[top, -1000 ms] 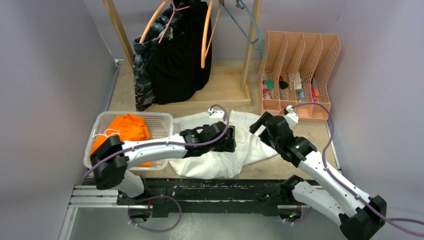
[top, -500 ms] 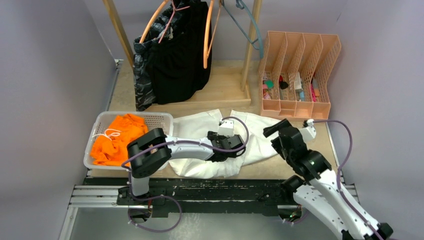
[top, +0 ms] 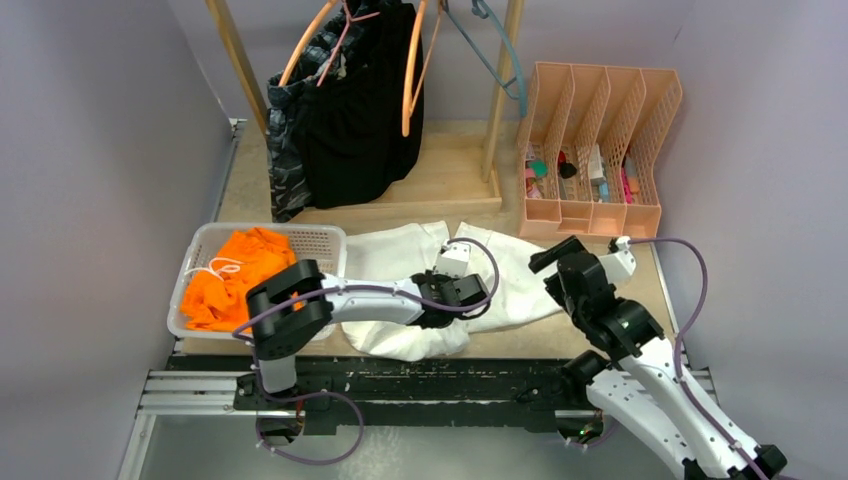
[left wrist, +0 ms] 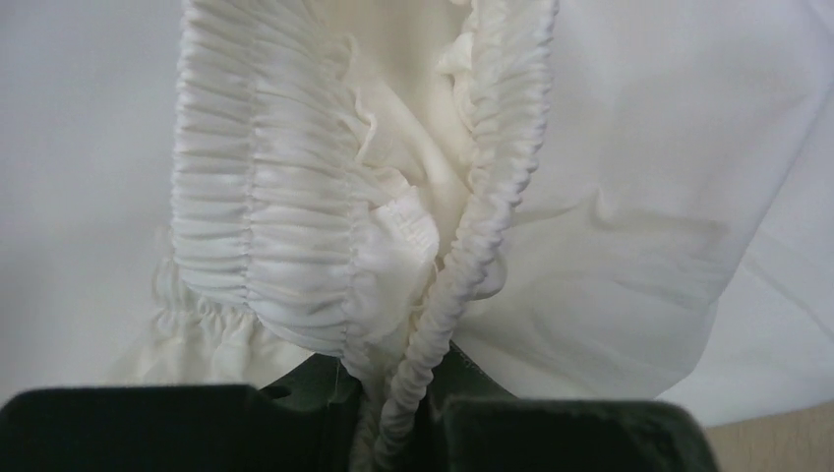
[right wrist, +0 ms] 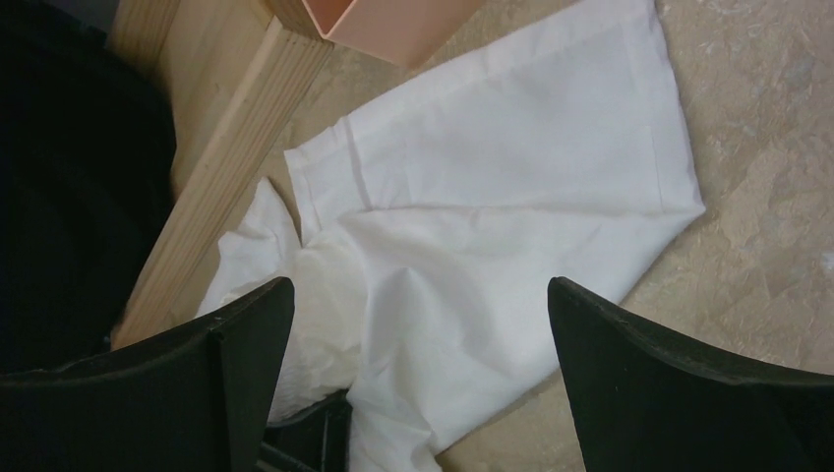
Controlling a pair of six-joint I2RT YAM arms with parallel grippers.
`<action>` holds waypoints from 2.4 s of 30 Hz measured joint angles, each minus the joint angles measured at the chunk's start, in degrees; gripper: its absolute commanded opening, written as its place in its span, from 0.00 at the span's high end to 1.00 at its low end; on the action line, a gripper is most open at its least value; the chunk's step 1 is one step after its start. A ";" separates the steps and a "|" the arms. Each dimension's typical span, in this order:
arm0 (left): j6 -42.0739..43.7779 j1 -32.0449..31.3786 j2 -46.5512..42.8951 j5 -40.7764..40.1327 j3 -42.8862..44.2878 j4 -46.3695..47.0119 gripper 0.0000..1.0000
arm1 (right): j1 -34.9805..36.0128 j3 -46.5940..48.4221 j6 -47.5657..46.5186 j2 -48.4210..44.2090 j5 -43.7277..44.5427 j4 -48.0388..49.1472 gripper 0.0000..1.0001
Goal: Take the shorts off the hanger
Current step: Pick up the shorts at the center of the board.
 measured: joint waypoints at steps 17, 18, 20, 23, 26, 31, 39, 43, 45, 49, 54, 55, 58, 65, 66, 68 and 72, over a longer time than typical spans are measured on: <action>10.91 -0.13 -37.44 -11.13 11.10 -13.16 1.00 | 0.00 2.67 -2.08 -2.95 2.60 -0.55 0.02; 11.41 -0.13 -37.35 -10.69 11.08 -13.86 1.00 | 0.00 2.64 -2.08 -3.15 2.60 -0.48 0.02; 12.48 -0.13 -35.21 -8.94 10.69 -14.58 1.00 | 0.00 2.64 -2.08 -3.15 2.58 -0.37 0.02; 13.79 -0.13 -31.45 -5.97 9.49 -14.60 1.00 | 0.00 2.60 -2.10 -2.95 2.49 -0.37 0.02; 15.39 -0.13 -26.16 -2.84 8.96 -14.34 1.00 | 0.00 2.60 -2.12 -2.36 2.47 -0.39 0.02; 17.77 -0.13 -16.44 1.79 8.96 -9.88 0.75 | 0.00 2.60 -2.12 -1.79 2.54 -0.50 0.02; 15.58 5.95 -4.72 9.38 7.41 0.07 0.26 | 0.00 2.58 -2.12 -2.64 2.89 -1.44 0.02; 14.21 11.37 -5.09 11.08 5.14 2.19 0.22 | 0.00 2.58 -2.16 -3.39 3.10 -1.86 0.01; 14.12 11.78 -5.90 11.28 4.48 2.97 0.22 | 0.00 2.49 -2.14 -3.63 3.67 -1.95 0.02; 14.29 11.96 -6.67 14.93 3.10 4.96 0.20 | 0.00 2.01 -2.14 -3.98 3.85 -1.68 0.01; 14.62 13.60 -4.94 19.28 0.28 8.85 0.19 | 0.00 1.36 -2.34 -3.80 3.61 -1.25 0.01; 14.62 13.97 -4.09 19.98 -0.13 9.64 0.19 | 0.00 1.33 -2.38 -3.72 3.58 -1.25 0.01; 14.67 14.58 -1.60 21.22 -1.36 11.91 0.18 | 0.00 1.36 -2.78 -3.43 3.50 -1.22 0.01; 16.24 13.33 2.97 20.87 -0.35 18.78 0.71 | 0.00 1.36 -3.65 -3.32 3.41 -1.05 0.01; 16.44 12.90 3.87 20.28 -0.17 20.26 0.85 | 0.00 1.33 -3.76 -3.32 3.41 -0.94 0.01; 16.26 11.96 5.16 19.65 -0.13 22.73 1.00 | 0.00 1.36 -3.82 -3.32 3.43 -0.85 0.01; 14.43 8.90 5.16 16.74 -1.49 26.84 1.00 | 0.00 1.36 -3.82 -3.32 3.43 -0.79 0.01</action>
